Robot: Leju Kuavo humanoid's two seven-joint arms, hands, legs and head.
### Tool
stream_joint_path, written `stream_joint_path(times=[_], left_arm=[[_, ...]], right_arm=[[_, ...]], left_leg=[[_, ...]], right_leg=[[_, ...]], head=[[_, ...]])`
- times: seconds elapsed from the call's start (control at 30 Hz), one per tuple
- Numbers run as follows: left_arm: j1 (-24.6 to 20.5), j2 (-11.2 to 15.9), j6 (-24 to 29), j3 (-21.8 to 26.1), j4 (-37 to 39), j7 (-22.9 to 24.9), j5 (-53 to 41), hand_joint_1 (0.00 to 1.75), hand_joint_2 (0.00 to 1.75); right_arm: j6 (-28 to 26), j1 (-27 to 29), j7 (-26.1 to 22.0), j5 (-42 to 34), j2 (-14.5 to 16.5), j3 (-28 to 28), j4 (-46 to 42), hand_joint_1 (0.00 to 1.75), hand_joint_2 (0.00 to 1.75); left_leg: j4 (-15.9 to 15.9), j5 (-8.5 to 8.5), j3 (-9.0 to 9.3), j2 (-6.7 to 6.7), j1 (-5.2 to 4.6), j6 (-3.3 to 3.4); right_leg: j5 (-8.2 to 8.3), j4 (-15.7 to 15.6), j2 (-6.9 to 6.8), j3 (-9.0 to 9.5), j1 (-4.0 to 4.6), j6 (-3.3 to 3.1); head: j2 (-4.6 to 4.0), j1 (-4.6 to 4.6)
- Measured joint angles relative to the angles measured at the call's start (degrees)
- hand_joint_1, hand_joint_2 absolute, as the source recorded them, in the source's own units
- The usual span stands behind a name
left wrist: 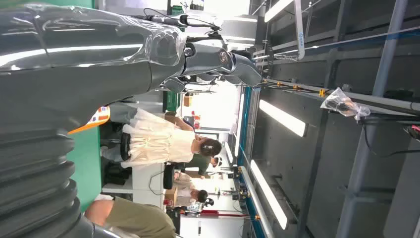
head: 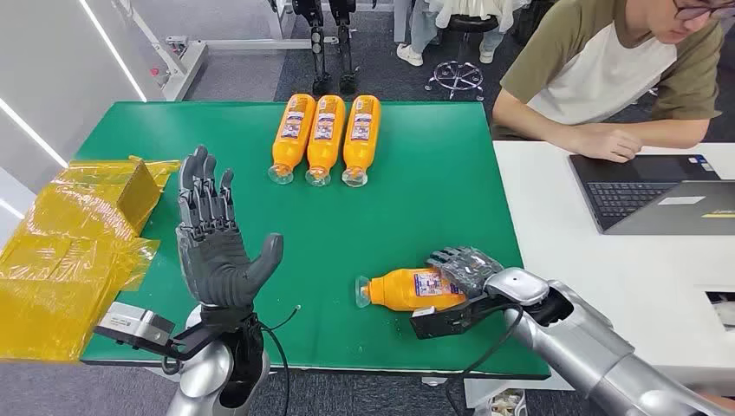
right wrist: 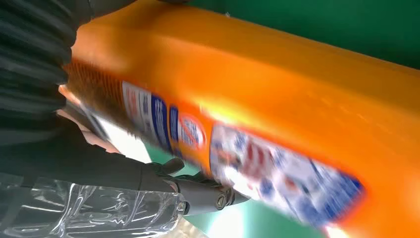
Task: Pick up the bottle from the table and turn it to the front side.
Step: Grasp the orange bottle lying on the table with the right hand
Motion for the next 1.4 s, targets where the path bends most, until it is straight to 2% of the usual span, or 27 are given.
stream_joint_path(times=[0.33,0.37,0.47,0.5,0.6,0.73,0.9,1.07,1.17,1.23,1.33,1.4], left_arm=[[-0.8,0.2,0.2,0.0,0.5,0.0,0.1,0.0,1.75],[-0.9,0.2,0.2,0.0,0.5,0.0,0.1,0.0,1.75],[-1.0,0.2,0.2,0.0,0.7,0.0,0.1,0.0,1.75],[-1.1,0.2,0.2,0.0,0.7,0.0,0.1,0.0,1.75],[-1.1,0.2,0.2,0.0,0.7,0.0,0.1,0.0,1.75],[-1.1,0.2,0.4,0.0,0.8,0.0,0.1,0.0,1.75],[-1.1,0.2,0.5,0.0,0.8,0.0,0.1,0.0,1.75],[-0.9,0.3,1.2,0.2,0.8,-0.2,0.0,0.0,1.75],[-0.3,0.2,1.9,0.6,0.7,-0.5,-0.2,0.0,1.75],[0.0,0.2,2.5,1.0,0.6,-0.8,-0.3,0.0,1.75],[0.1,0.2,3.0,1.1,0.6,-0.6,-0.2,0.0,1.75],[-0.1,0.2,2.7,1.0,0.9,0.6,0.0,0.0,1.75]], right_arm=[[-0.2,-1.2,2.9,1.1,0.0,0.9,4.1,0.0,1.75],[-0.2,-1.2,2.9,1.1,0.0,0.9,4.4,0.36,1.75],[-0.2,-1.4,2.9,1.2,0.0,0.9,5.0,1.66,1.75],[-0.2,-1.4,2.9,1.2,0.0,0.9,5.0,1.74,1.75],[-0.2,-1.5,2.7,1.2,0.0,0.9,5.3,1.75,1.75],[-4.2,-1.8,1.1,2.0,0.5,1.0,7.7,1.75,1.75],[-5.4,-1.9,0.9,2.0,0.8,1.0,8.3,1.75,1.75],[-11.3,-1.1,0.3,0.5,2.4,0.1,8.4,1.75,1.75],[-20.3,0.6,-0.7,-3.2,4.6,-2.6,7.5,1.75,1.75],[-29.6,2.7,-2.9,-7.8,6.9,-6.0,5.2,1.75,1.75],[-43.4,6.9,-11.2,-18.6,10.9,-12.3,-0.6,1.75,1.75],[-49.3,10.1,-18.3,-25.8,13.4,-15.6,-5.1,1.75,1.75]], left_leg=[[0.0,0.0,0.02,0.02,0.0,0.01],[0.0,0.01,0.02,0.02,0.0,0.02],[0.1,0.06,0.02,0.02,0.0,0.1],[0.1,0.08,0.02,0.03,0.0,0.13],[0.1,0.09,0.02,0.02,0.0,0.14],[0.1,0.13,-0.02,0.02,-0.02,0.2],[0.1,0.13,-0.03,0.01,-0.01,0.2],[0.1,0.13,-0.11,0.01,-0.01,0.2],[0.1,0.13,-0.17,0.05,0.01,0.19],[0.1,0.13,-0.2,0.04,0.02,0.19],[0.1,0.13,-0.25,-0.01,0.04,0.18],[0.1,0.13,-0.27,-0.03,0.05,0.18]], right_leg=[[0.02,0.0,0.01,0.02,0.0,0.04],[0.03,0.0,0.02,0.03,0.0,0.06],[0.06,0.0,0.02,0.04,0.01,0.1],[0.07,0.0,0.02,0.05,0.01,0.1],[0.09,0.0,0.02,0.05,0.01,0.14],[0.21,0.0,0.02,0.07,0.0,0.26],[0.21,0.0,0.01,0.06,0.0,0.25],[0.21,0.0,0.01,0.01,0.01,0.25],[0.22,0.0,0.04,-0.07,0.02,0.23],[0.22,0.0,0.04,-0.13,0.02,0.21],[0.18,0.0,-0.02,-0.2,0.06,0.19],[0.12,0.0,-0.04,-0.21,0.1,0.18]], head=[[0.01,0.01],[0.01,0.01],[0.0,0.01],[0.0,0.02],[0.01,0.02],[0.0,0.02],[0.01,0.01],[0.0,0.02],[0.0,0.01],[0.0,0.0],[0.01,0.0],[0.0,-0.01]])
